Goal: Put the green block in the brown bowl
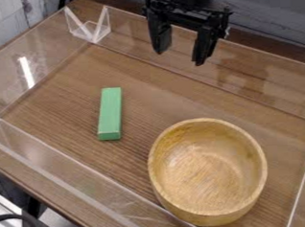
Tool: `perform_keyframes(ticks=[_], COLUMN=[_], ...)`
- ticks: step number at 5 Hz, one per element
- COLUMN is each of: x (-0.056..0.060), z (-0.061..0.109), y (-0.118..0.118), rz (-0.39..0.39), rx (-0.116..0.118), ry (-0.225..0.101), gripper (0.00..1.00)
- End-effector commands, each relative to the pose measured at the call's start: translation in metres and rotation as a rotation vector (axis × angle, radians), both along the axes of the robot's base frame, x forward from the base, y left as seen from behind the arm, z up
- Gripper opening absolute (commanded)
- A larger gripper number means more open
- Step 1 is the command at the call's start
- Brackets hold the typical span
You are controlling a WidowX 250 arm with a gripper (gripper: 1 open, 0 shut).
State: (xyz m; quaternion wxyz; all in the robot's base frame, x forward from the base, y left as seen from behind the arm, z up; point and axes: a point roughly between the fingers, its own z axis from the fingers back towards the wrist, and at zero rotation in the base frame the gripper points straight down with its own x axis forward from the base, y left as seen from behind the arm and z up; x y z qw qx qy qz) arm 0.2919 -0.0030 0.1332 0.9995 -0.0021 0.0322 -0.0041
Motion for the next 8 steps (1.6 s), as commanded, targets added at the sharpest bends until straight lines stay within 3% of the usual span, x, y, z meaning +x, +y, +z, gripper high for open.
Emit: perform_keyframes(ticks=[1, 2, 3, 4, 5, 8], x=[-0.01, -0.037, -0.061, -0.072, -0.07, -0.065], z=[-0.007, -0.026, -0.025, -0.023, -0.027, -0.041], y=[0.016, 0.044, 0.084, 0.119, 0.117, 0.097], rz=[0.074, 0.205, 0.278, 0.364, 0.402, 0.409], rx=[-0.005, -0.013, -0.015, -0.016, -0.022, -0.051], ry=[0.015, 0.052, 0.0, -0.038, -0.04, -0.022], gripper=[1.0, 1.0, 1.0, 1.0, 1.0, 1.0])
